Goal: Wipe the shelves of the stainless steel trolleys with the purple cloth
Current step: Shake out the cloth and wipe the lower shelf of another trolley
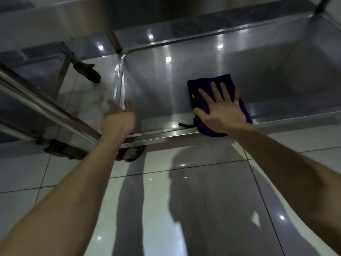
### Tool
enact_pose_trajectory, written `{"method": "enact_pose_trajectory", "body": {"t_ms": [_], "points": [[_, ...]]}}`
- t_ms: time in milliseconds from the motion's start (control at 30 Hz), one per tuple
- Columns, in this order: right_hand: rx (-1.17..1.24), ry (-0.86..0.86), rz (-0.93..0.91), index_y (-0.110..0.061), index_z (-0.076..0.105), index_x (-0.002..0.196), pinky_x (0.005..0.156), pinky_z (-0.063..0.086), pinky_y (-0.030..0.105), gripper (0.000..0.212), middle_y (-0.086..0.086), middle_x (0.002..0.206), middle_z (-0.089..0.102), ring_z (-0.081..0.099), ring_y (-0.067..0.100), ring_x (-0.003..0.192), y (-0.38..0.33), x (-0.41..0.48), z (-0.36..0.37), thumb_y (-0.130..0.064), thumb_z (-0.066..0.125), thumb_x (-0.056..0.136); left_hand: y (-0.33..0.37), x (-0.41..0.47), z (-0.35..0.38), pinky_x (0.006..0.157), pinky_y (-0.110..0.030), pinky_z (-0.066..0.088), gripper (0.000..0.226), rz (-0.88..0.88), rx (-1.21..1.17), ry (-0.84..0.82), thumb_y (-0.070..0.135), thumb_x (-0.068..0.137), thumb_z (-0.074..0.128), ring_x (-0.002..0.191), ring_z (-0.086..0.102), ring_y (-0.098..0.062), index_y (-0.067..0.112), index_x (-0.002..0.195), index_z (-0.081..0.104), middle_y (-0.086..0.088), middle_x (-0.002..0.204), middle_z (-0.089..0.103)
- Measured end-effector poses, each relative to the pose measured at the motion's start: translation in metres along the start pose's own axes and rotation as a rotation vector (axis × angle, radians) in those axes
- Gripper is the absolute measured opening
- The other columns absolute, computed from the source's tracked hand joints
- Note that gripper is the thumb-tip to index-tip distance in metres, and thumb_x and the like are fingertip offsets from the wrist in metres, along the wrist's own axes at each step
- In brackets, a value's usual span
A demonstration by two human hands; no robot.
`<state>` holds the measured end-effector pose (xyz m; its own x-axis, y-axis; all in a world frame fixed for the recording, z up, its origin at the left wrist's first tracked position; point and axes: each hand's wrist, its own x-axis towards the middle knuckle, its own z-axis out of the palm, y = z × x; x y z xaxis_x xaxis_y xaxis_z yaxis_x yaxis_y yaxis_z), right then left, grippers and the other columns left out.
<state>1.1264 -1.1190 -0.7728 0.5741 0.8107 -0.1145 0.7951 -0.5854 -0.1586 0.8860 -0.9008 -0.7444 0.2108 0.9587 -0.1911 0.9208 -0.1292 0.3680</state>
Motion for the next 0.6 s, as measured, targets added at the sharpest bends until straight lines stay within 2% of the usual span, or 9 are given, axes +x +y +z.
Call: {"method": "enact_pose_trajectory", "body": {"t_ms": [100, 200, 300, 367, 433, 533, 600], "points": [[-0.059, -0.001, 0.040, -0.037, -0.005, 0.171, 0.122, -0.013, 0.076, 0.083, 0.014, 0.179, -0.015, -0.018, 0.044, 0.163, -0.051, 0.010, 0.008, -0.077, 0.007, 0.100, 0.000, -0.006, -0.007, 0.122, -0.052, 0.032, 0.070, 0.032, 0.054, -0.027, 0.056, 0.111, 0.015, 0.151, 0.039, -0.048, 0.020, 0.171, 0.012, -0.022, 0.175, 0.024], [-0.065, 0.014, -0.111, -0.035, -0.002, 0.173, 0.119, -0.014, 0.079, 0.081, 0.016, 0.179, -0.013, -0.017, 0.046, 0.163, -0.124, 0.020, 0.019, -0.074, 0.007, 0.102, -0.001, -0.012, -0.013, 0.125, -0.058, 0.030, 0.049, 0.137, 0.106, -0.093, 0.031, 0.115, 0.018, 0.154, 0.028, -0.053, 0.024, 0.162, 0.026, -0.020, 0.179, 0.005], [-0.045, -0.004, -0.205, -0.038, 0.001, 0.172, 0.122, -0.015, 0.074, 0.080, 0.011, 0.180, -0.012, -0.017, 0.040, 0.164, -0.149, 0.022, 0.020, -0.073, 0.011, 0.102, -0.003, -0.014, -0.017, 0.127, -0.060, 0.027, 0.050, 0.157, 0.119, -0.129, 0.034, 0.115, 0.022, 0.158, 0.021, -0.053, 0.021, 0.163, 0.025, -0.012, 0.181, -0.002], [-0.003, -0.009, -0.230, -0.043, 0.002, 0.171, 0.127, -0.015, 0.066, 0.077, 0.003, 0.181, -0.012, -0.017, 0.031, 0.165, -0.131, 0.022, 0.016, -0.073, 0.016, 0.102, -0.004, -0.011, -0.018, 0.128, -0.057, 0.027, 0.063, 0.131, 0.059, -0.141, 0.048, 0.113, 0.018, 0.159, 0.022, -0.048, 0.018, 0.169, 0.019, -0.007, 0.182, 0.003], [0.038, -0.006, -0.228, -0.048, 0.005, 0.170, 0.131, -0.013, 0.057, 0.075, -0.004, 0.181, -0.009, -0.015, 0.022, 0.166, -0.097, 0.021, 0.011, -0.073, 0.020, 0.102, -0.006, -0.007, -0.020, 0.127, -0.058, 0.029, 0.071, 0.102, 0.024, -0.145, 0.059, 0.110, 0.017, 0.157, 0.027, -0.048, 0.022, 0.171, 0.014, -0.013, 0.180, 0.012], [0.019, 0.021, -0.054, -0.051, 0.008, 0.169, 0.132, -0.007, 0.055, 0.077, -0.007, 0.181, -0.006, -0.009, 0.019, 0.167, -0.023, 0.021, 0.000, -0.075, 0.019, 0.096, -0.006, -0.005, -0.018, 0.125, -0.059, 0.031, 0.072, 0.138, 0.074, -0.183, 0.064, 0.108, 0.017, 0.153, 0.030, -0.054, 0.026, 0.170, 0.017, -0.022, 0.175, 0.018], [0.026, -0.005, 0.075, -0.052, 0.006, 0.169, 0.132, -0.008, 0.055, 0.080, -0.008, 0.181, -0.007, -0.009, 0.019, 0.166, 0.022, 0.024, -0.010, -0.078, 0.017, 0.094, -0.006, -0.008, -0.016, 0.123, -0.057, 0.035, 0.084, 0.137, 0.055, -0.137, 0.074, 0.104, 0.020, 0.152, 0.035, -0.051, 0.025, 0.171, 0.010, -0.029, 0.170, 0.028]]}}
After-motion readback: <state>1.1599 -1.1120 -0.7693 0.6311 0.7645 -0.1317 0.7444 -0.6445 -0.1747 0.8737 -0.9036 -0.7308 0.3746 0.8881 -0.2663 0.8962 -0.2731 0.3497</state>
